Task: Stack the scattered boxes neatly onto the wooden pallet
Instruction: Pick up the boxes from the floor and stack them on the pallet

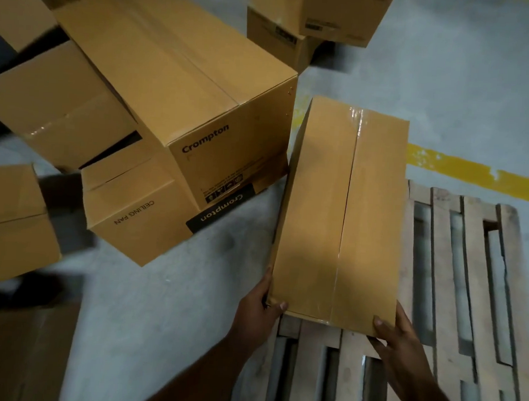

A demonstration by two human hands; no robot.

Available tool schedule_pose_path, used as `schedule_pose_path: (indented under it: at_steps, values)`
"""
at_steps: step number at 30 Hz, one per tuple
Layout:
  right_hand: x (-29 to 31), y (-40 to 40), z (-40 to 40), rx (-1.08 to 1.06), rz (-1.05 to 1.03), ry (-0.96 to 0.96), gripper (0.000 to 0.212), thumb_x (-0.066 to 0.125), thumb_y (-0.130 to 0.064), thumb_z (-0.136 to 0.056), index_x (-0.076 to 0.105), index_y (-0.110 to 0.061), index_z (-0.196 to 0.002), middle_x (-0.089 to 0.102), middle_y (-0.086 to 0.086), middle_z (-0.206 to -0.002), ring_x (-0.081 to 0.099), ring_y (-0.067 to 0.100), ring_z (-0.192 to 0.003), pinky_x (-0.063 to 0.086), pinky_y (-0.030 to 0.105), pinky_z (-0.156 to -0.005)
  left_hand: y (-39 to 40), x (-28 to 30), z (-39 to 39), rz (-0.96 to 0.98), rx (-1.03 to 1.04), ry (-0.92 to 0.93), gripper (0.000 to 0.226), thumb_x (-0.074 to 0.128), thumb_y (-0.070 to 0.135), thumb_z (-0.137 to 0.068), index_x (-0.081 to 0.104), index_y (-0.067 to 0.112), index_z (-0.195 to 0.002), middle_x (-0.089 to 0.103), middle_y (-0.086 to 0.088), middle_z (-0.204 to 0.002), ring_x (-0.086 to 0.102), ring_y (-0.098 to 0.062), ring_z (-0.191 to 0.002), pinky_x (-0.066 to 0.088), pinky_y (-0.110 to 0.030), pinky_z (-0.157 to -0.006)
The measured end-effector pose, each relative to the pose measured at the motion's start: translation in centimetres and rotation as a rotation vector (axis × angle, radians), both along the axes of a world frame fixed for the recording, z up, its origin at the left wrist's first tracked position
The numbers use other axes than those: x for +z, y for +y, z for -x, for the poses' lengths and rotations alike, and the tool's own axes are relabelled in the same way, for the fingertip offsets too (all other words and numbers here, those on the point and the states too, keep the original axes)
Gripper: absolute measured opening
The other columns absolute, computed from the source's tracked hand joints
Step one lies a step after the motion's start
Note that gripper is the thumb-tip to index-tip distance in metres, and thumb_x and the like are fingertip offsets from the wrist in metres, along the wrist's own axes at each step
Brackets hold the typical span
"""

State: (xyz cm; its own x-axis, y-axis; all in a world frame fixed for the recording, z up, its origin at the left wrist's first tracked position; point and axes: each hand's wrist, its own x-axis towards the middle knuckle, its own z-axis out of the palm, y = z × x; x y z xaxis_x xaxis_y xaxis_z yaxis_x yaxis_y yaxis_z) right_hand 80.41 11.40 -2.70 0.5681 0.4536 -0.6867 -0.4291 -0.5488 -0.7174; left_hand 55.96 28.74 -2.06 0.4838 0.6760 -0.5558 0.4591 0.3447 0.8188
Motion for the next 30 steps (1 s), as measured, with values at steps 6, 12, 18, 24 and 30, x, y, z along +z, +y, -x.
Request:
schedule_pose_path:
  at_steps: [6,12,18,24,30]
  values:
    - [-0.8,-0.2,-1.3,0.048,0.028,0.002,0.059,0.061,-0.021,-0.101,0.044,-0.049,-0.150,0.054,0.001,-0.147,0.050,0.034,-0.138,0.042,0.057,-0.115,0.0,-0.1,-0.4,-0.026,-0.031,0.025,0.077,0.065,0.009,-0.099,0.023,0.020,-0.163,0.048,0.001,-0.156,0.049,-0.014,-0.140,0.043,-0.035,-0.117]
    - [-0.6,-0.7,-0.8,0.072,0.054,-0.008,0.063,0.061,-0.022,-0.102,0.038,-0.042,-0.157,0.052,0.004,-0.149,0.049,0.036,-0.138,0.041,0.060,-0.116,0.0,0.0,-0.2,-0.014,-0.057,0.041,0.077,0.066,0.013,-0.100,0.022,0.021,-0.163,0.048,0.003,-0.153,0.050,-0.014,-0.139,0.045,-0.035,-0.115]
    - [0.1,-0.9,-0.7,0.094,0.089,-0.004,0.056,0.058,-0.022,-0.105,0.041,-0.049,-0.150,0.057,-0.003,-0.139,0.054,0.033,-0.130,0.047,0.054,-0.110,-0.5,-0.2,0.1,0.007,-0.062,0.065,0.078,0.065,0.014,-0.101,0.021,0.024,-0.163,0.045,0.010,-0.153,0.046,-0.007,-0.138,0.041,-0.008,-0.103]
    - [0.1,-1.2,-0.6,0.089,0.087,-0.007,0.056,0.057,-0.018,-0.105,0.040,-0.049,-0.149,0.057,-0.007,-0.140,0.056,0.027,-0.127,0.049,0.051,-0.108,-0.9,-0.1,0.0,0.035,-0.052,0.062,0.079,0.065,0.011,-0.100,0.021,0.027,-0.163,0.048,0.010,-0.152,0.048,-0.006,-0.136,0.045,-0.023,-0.110]
    - [0.8,-0.9,-0.3,0.126,0.126,-0.076,0.065,0.057,-0.015,-0.105,0.031,-0.035,-0.161,0.051,0.004,-0.150,0.050,0.033,-0.135,0.043,0.059,-0.115,-1.3,0.2,0.2,0.021,-0.066,0.111,0.070,0.065,0.011,-0.100,0.032,0.034,-0.157,0.053,0.020,-0.139,0.053,-0.003,-0.129,0.047,-0.007,-0.094]
